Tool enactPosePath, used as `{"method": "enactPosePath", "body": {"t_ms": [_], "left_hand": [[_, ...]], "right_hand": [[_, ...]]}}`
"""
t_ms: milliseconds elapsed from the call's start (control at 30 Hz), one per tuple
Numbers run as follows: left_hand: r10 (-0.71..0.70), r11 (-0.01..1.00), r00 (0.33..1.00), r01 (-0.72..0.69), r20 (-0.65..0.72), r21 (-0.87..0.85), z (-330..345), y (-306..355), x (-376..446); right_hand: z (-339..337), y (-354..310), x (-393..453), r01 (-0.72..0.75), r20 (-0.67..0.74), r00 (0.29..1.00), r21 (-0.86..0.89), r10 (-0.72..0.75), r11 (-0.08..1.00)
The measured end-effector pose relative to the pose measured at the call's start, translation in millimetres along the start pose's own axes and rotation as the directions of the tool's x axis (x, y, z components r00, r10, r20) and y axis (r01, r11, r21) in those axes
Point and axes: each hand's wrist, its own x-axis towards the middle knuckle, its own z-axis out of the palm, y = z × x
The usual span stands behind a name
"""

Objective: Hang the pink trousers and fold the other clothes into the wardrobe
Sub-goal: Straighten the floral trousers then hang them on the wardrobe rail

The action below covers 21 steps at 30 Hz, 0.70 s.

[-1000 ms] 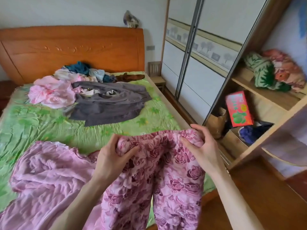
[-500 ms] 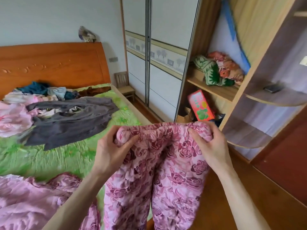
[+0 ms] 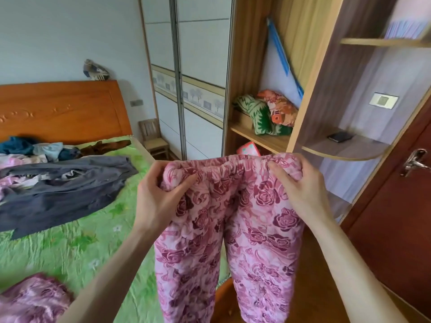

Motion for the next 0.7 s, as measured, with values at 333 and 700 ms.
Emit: {"method": "enactPosePath", "body": {"t_ms": [333, 700], "left_hand": [[0.037, 0.997, 0.998, -0.039, 0.042, 0.059, 91, -12, 69], [0.082, 0.994, 0.994, -0.076, 0.077, -0.073, 198, -32, 201]], "right_hand": [[-33, 56, 76, 0.023, -0.06, 0.998, -0.048, -0.026, 0.999], [-36, 98, 206, 0.051, -0.195, 0.978, -0.132, -0.076, 0.99]]}}
